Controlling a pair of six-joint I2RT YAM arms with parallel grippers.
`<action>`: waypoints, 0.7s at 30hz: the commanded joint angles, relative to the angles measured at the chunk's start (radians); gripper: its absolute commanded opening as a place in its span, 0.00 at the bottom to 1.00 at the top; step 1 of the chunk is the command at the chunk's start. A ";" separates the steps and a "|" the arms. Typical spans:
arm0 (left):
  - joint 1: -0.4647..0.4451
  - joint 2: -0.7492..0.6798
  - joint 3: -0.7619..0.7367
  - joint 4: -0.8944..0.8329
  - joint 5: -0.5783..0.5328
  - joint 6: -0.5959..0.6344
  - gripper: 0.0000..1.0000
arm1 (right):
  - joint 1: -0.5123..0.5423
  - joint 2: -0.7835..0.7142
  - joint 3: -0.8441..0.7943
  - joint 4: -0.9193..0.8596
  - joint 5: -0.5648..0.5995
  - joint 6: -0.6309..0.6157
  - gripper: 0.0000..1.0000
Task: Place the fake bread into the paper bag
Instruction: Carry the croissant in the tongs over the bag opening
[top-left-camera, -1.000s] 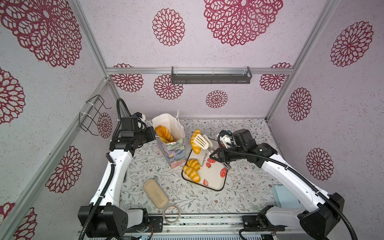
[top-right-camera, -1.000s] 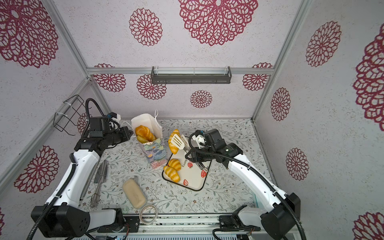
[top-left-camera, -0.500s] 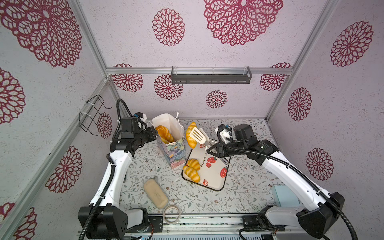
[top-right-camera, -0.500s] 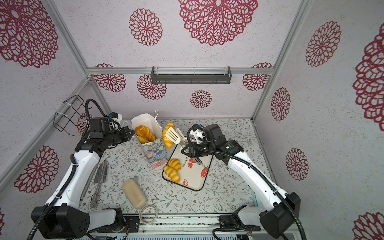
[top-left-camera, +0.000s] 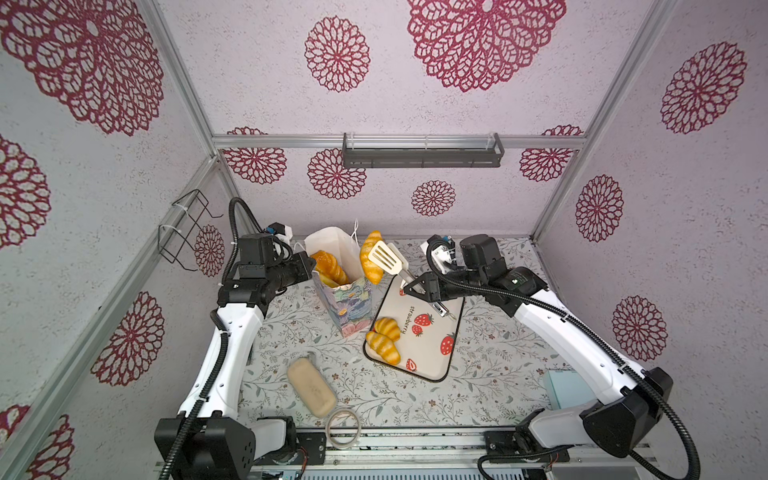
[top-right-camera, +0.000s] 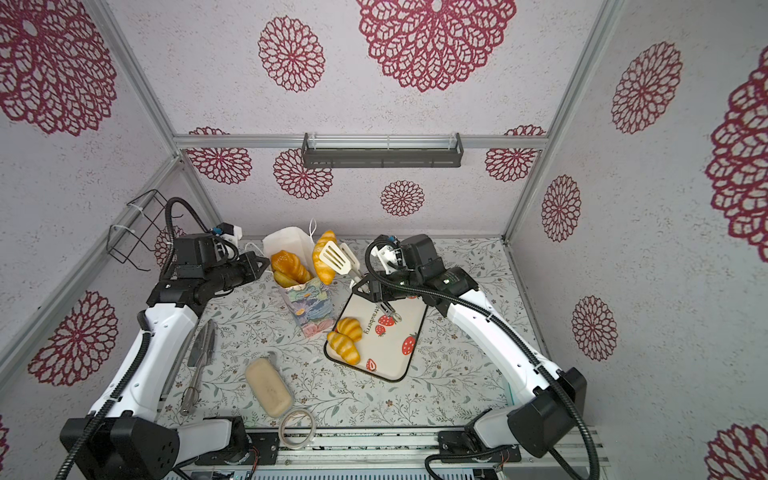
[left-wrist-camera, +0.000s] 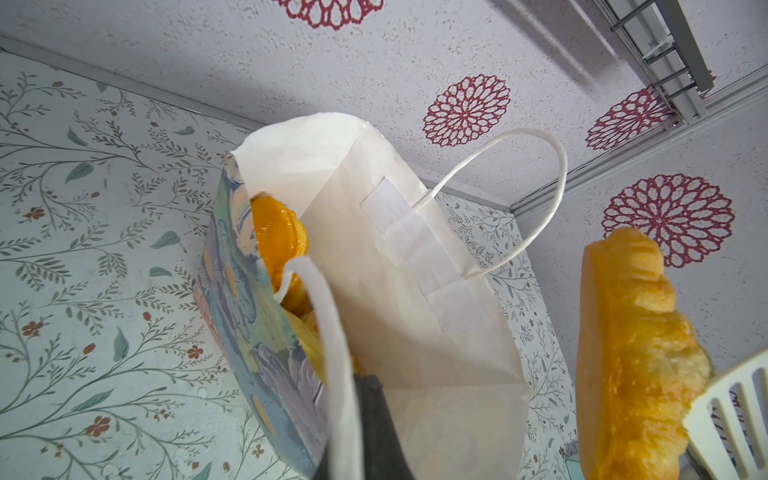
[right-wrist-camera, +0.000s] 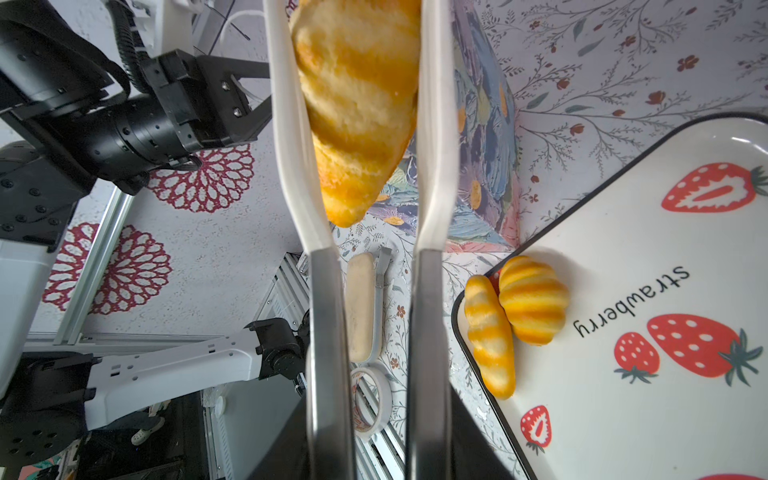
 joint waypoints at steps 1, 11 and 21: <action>0.009 -0.019 -0.011 0.028 0.016 -0.004 0.00 | 0.014 0.012 0.069 0.083 -0.044 -0.027 0.39; 0.013 -0.019 -0.013 0.030 0.019 -0.005 0.00 | 0.065 0.121 0.179 0.137 -0.059 -0.028 0.39; 0.016 -0.022 -0.012 0.032 0.021 -0.005 0.00 | 0.078 0.209 0.250 0.163 -0.044 -0.015 0.39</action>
